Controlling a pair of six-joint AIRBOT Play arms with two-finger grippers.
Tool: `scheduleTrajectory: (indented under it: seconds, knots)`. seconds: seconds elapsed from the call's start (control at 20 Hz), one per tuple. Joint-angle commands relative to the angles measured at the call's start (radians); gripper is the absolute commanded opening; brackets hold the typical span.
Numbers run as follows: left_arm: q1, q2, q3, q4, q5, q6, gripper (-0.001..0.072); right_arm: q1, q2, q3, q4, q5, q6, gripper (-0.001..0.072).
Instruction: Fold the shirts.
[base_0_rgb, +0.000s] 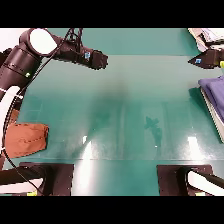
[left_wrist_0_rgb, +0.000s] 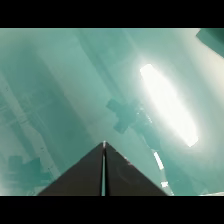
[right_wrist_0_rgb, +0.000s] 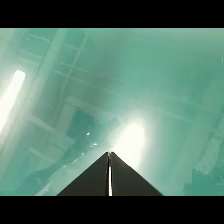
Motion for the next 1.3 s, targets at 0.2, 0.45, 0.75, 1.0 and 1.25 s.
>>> scheduleTrajectory:
  seconds: [0.2, 0.45, 0.75, 1.0, 1.25]
  knots:
    - [0.0, 0.0, 0.0, 0.0, 0.001, 0.0, 0.0023, 0.002, 0.001, 0.001, 0.001, -0.004, 0.0, 0.0018]
    - [0.0, 0.0, 0.0, 0.0, 0.002, -0.001, 0.0023, 0.002, 0.001, 0.001, 0.002, 0.0, 0.001, 0.0019]
    - [0.024, 0.019, 0.005, 0.007, -0.039, 0.001, 0.0023, 0.002, 0.001, -0.059, 0.004, 0.026, 0.001, 0.0018]
    - [0.169, 0.235, -0.051, 0.418, -0.511, 0.001, 0.0022, 0.002, 0.002, -0.093, 0.011, 0.029, 0.001, 0.0018]
    - [0.381, 0.541, -0.383, 0.63, -0.611, -0.001, 0.0024, 0.002, 0.004, -0.093, 0.01, 0.021, 0.001, 0.0018]
